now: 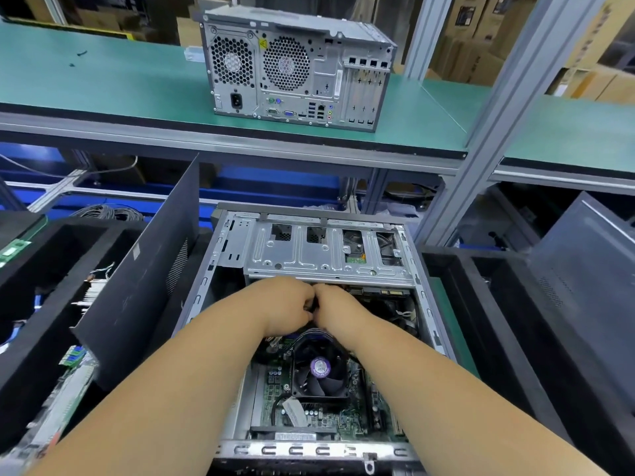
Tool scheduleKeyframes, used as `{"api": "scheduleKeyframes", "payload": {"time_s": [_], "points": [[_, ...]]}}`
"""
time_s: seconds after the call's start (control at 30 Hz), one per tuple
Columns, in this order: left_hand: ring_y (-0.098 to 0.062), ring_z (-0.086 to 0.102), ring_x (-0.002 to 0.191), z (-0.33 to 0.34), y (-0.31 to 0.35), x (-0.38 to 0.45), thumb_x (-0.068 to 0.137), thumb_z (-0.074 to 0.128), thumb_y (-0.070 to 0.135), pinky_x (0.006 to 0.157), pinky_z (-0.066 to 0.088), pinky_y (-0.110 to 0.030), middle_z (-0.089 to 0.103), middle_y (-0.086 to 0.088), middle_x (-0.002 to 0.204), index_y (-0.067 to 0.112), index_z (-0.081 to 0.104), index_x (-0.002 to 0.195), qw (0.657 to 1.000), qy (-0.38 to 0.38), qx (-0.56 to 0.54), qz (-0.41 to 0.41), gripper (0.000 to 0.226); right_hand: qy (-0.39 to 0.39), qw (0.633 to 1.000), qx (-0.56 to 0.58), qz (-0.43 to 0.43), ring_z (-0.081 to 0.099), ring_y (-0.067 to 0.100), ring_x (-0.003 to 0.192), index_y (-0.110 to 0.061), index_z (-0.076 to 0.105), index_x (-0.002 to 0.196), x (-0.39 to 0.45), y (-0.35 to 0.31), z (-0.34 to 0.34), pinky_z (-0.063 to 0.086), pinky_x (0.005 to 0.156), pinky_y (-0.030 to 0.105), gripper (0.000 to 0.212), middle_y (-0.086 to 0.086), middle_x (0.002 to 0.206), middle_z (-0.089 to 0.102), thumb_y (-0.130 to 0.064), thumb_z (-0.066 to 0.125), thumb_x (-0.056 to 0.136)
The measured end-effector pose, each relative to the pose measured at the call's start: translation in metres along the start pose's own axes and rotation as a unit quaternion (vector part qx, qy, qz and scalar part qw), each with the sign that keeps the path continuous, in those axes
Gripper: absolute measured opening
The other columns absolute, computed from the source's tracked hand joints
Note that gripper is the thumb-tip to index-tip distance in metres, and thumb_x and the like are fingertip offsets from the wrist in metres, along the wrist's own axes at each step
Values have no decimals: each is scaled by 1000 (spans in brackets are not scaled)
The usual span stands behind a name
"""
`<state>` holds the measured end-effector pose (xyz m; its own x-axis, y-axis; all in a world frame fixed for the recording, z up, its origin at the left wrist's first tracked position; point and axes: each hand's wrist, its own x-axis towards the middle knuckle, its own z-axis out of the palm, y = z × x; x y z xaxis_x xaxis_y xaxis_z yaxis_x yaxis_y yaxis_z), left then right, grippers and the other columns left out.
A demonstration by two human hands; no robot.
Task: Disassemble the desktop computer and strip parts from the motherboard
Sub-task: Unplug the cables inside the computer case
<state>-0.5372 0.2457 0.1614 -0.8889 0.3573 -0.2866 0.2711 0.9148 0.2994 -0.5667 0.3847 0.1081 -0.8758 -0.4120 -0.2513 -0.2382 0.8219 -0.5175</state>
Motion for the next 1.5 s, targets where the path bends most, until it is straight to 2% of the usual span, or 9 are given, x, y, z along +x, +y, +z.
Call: {"api": "scheduleKeyframes", "payload": {"time_s": [0.23,0.33,0.5,0.63,0.7,0.87,0.97,1.1,1.5], "points": [[-3,55,84,-14,-2,-33,67,64,73,68,42,-24,56,16,94,30,50,93,990,-52,-132,-3,52,-14,995,100,-14,57,0,69,-27,65,84,-13,-11,-17,38,54,10,25,-16,75,63,-4,58,81],[-5,51,93,-11,-4,-41,59,78,63,76,42,-23,49,19,104,35,40,105,994,-63,-85,1,66,-20,992,122,-1,55,0,58,-30,62,73,-18,-14,-23,41,52,16,22,-13,68,62,-10,62,82],[-11,56,80,-12,-5,-42,86,62,35,73,48,-29,57,14,83,36,49,86,994,87,-66,-26,13,-78,977,198,-5,65,12,57,-21,63,73,-30,-19,-36,43,47,18,9,-11,59,62,-19,68,80],[-11,60,81,-21,-5,-45,86,61,30,76,51,-32,63,11,86,33,59,84,984,122,-125,-40,4,-95,962,255,-11,59,16,66,-19,67,84,-43,-20,-46,49,68,33,10,-5,74,61,-26,63,89],[-8,60,80,-25,-2,-45,84,62,22,72,50,-27,64,13,85,35,60,84,974,143,-171,-37,13,-92,957,275,-22,50,11,58,-17,68,89,-53,-23,-50,44,58,24,13,-1,77,59,-25,59,94],[-1,54,113,-29,8,-48,79,53,8,96,46,-29,57,19,123,44,53,114,954,143,-264,-19,50,20,957,290,-24,41,13,57,-22,69,75,-74,-27,-68,35,63,30,21,2,69,57,-18,57,92],[-1,37,131,-30,15,-51,81,57,26,105,36,-30,39,19,144,52,36,133,945,140,-296,3,63,46,933,356,-29,36,13,57,-17,69,78,-86,-23,-83,31,56,30,24,14,81,60,-12,53,95],[-2,23,138,-27,29,-49,73,67,64,111,26,-30,22,18,153,53,19,144,955,143,-260,16,87,70,908,411,-55,32,13,55,-4,64,95,-101,-11,-101,29,53,23,16,-9,72,69,-4,48,98],[-6,17,144,-12,86,-27,75,71,57,117,22,-39,19,17,155,52,3,147,942,232,-239,29,99,239,805,538,-78,47,10,61,-8,70,90,-137,83,-149,41,51,17,17,5,91,76,-8,53,90]]}}
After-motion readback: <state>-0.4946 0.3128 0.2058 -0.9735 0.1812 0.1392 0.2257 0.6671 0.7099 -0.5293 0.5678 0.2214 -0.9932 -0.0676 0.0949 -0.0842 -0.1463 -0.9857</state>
